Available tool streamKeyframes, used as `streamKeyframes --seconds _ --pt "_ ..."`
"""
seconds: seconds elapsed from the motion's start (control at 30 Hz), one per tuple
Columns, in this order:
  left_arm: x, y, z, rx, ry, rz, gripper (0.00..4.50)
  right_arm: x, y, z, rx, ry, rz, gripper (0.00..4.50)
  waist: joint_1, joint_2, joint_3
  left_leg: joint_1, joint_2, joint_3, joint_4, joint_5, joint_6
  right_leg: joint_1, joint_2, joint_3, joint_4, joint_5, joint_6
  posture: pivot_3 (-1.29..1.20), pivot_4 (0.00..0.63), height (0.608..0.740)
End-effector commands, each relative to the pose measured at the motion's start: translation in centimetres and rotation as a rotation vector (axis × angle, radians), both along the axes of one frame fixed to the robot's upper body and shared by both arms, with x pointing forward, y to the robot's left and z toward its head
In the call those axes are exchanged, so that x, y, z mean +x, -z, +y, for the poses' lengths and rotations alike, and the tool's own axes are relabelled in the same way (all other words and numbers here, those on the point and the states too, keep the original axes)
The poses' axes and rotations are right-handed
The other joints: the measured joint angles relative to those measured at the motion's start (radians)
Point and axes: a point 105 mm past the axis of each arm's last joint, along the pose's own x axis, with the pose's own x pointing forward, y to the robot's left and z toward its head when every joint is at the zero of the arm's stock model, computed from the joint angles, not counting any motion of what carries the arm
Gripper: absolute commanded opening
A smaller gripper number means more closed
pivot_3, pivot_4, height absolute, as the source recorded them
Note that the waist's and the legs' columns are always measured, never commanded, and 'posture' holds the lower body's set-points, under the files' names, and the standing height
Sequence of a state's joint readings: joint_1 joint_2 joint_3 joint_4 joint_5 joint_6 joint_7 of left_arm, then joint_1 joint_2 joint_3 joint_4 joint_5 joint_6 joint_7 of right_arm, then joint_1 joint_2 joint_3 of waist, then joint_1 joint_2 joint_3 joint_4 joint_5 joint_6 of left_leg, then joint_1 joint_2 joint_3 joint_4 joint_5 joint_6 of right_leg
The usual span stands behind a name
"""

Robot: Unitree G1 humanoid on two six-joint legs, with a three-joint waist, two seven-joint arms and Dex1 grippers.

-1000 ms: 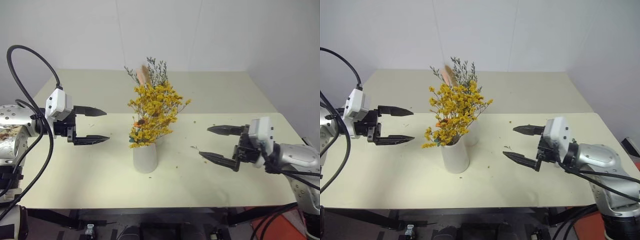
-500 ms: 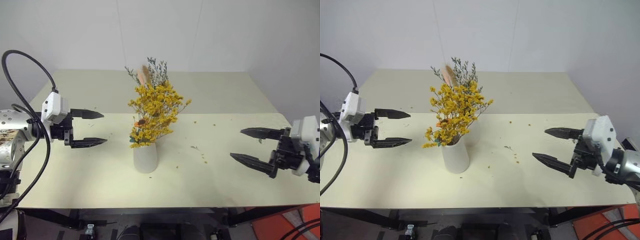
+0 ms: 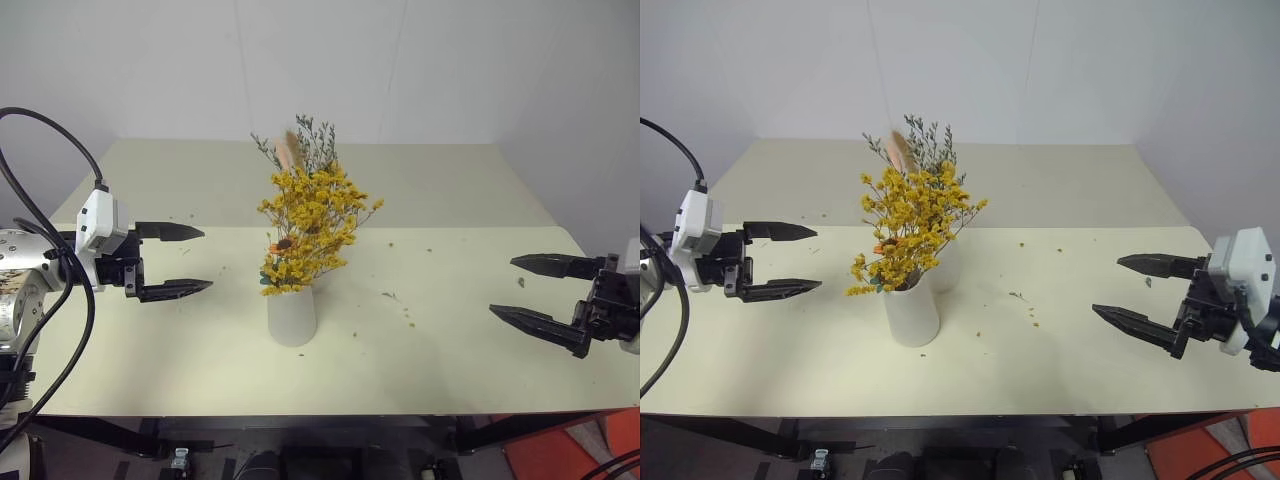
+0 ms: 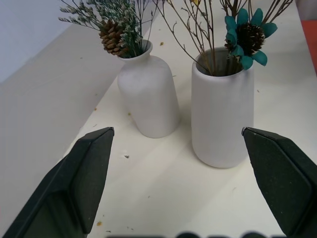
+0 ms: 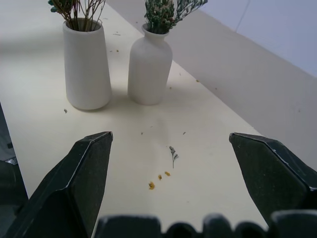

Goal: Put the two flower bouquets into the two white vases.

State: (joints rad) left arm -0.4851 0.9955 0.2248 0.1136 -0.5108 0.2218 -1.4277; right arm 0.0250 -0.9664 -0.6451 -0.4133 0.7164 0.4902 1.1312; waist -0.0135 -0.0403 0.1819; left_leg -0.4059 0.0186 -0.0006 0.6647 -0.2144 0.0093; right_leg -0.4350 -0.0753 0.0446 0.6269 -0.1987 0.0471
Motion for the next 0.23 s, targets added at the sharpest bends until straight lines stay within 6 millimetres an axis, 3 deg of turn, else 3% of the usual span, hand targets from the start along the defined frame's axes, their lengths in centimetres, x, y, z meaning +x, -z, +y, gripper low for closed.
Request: streamKeyframes --seconds 0.03,0.23 --pt "-0.21 -1.19 -0.05 0.000 0.002 -0.066 4.50 -0.25 -1.37 -0.51 -0.035 0.028 -0.061 4.47 -0.001 0.000 0.000 0.000 0.000 0.000 0.000 0.000 0.000 0.000 0.000 0.000 0.000 0.000 0.000 0.00 0.150 0.740" --pt "0.18 -0.88 0.17 0.008 -0.018 -0.077 4.50 -0.44 -1.01 -0.63 -0.055 0.049 -0.042 4.47 0.000 0.000 0.000 0.000 0.000 0.000 0.000 0.000 0.000 0.000 0.000 0.000 0.000 0.000 0.000 0.00 0.150 0.740"
